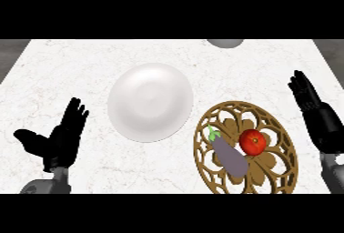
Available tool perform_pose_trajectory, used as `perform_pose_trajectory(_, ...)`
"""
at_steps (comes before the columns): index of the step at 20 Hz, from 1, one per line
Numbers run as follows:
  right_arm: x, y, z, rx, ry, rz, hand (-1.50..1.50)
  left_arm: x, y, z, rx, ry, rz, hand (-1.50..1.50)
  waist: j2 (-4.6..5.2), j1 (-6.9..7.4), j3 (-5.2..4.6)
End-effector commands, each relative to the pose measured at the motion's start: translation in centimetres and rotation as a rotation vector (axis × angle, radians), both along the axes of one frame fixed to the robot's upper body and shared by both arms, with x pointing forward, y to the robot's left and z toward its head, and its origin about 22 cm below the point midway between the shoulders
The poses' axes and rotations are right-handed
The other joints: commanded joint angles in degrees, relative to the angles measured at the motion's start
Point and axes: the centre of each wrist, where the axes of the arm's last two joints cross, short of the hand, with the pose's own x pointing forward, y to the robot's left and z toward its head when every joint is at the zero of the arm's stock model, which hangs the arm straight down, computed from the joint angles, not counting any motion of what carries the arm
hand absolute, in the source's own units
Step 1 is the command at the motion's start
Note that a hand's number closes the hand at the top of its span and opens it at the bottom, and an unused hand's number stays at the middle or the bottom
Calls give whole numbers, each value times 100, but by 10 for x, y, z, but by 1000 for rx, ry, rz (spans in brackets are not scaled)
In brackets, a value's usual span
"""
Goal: Pick the tomato from the placemat and place it in the plate
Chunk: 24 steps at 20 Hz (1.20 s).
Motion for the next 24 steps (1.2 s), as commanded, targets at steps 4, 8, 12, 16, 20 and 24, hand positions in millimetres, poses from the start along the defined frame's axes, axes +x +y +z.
perform_pose_trajectory(4, 50, -8, 102, 101, -226, 292, 150, -11, -19, -21, 85, 166, -111, 0, 140, 169, 12)
perform_pose_trajectory(8, 55, -61, 128, -285, -289, 31, 150, -7, -32, -20, 88, 203, -219, 0, 186, 149, 6)
perform_pose_trajectory(12, 58, -76, 60, 59, -349, 32, -150, -12, -38, -17, 71, 221, -235, 0, 151, 109, 17)
perform_pose_trajectory(16, 57, -99, 46, 104, -365, 140, -150, -4, -19, -14, 94, 239, -216, 0, 147, 85, 9)
perform_pose_trajectory(20, 45, -120, 63, -23, -325, 213, -150, -13, -43, -5, 80, 224, -198, 0, 117, 33, 6)
perform_pose_trajectory(24, 47, -111, 106, -346, -186, 340, -150, -9, -34, -8, 83, 219, -207, 0, 110, 0, -7)
